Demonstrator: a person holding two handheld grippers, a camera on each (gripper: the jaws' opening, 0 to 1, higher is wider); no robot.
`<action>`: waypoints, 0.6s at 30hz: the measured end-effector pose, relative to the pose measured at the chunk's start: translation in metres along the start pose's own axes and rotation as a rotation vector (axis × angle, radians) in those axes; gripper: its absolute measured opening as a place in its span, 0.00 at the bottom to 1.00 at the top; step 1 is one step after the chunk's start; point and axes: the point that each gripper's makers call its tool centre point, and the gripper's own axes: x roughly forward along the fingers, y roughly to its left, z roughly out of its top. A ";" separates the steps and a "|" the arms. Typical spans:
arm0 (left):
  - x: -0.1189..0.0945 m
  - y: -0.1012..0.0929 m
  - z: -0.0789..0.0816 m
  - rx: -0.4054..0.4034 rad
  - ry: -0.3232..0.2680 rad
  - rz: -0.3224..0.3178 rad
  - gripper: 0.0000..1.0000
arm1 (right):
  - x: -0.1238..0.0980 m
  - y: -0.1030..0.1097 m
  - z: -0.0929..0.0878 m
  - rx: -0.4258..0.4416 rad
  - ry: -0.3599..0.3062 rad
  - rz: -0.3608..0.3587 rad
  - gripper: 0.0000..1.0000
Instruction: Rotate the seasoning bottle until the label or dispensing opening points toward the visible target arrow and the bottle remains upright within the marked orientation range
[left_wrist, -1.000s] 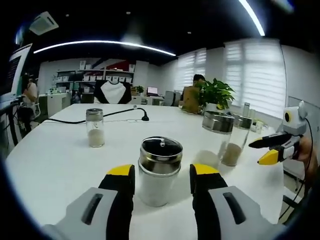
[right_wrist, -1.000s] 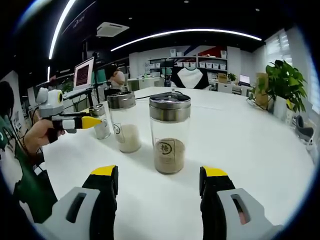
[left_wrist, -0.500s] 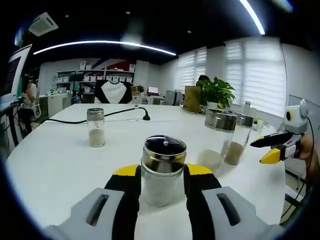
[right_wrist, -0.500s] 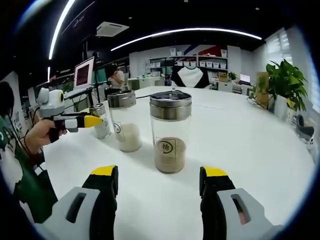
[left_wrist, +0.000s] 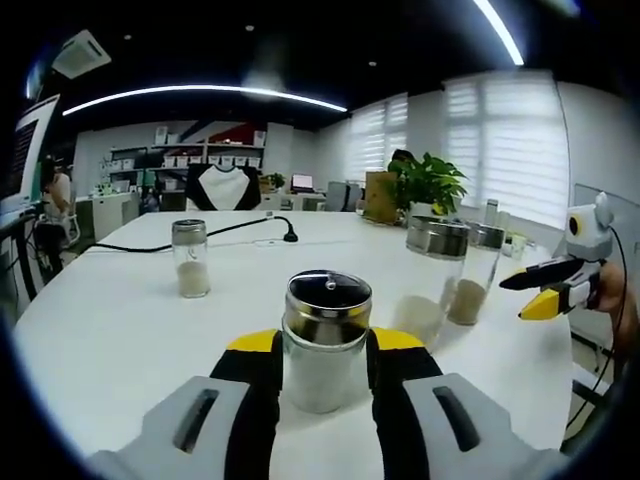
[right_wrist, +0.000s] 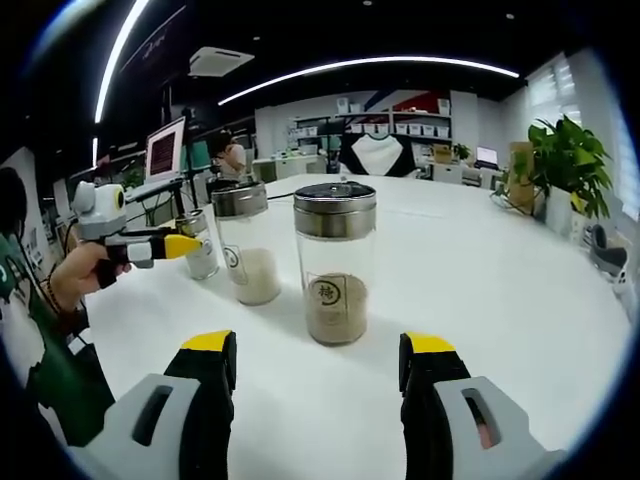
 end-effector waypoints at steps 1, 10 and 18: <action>0.000 0.000 0.000 0.001 0.000 -0.001 0.35 | 0.000 0.000 0.000 0.000 -0.001 -0.001 0.67; 0.000 0.001 0.000 0.021 0.007 -0.026 0.34 | -0.002 -0.005 -0.004 0.011 0.002 -0.013 0.67; 0.001 0.002 0.000 0.066 0.017 -0.064 0.34 | -0.001 -0.004 -0.005 0.014 0.007 -0.009 0.67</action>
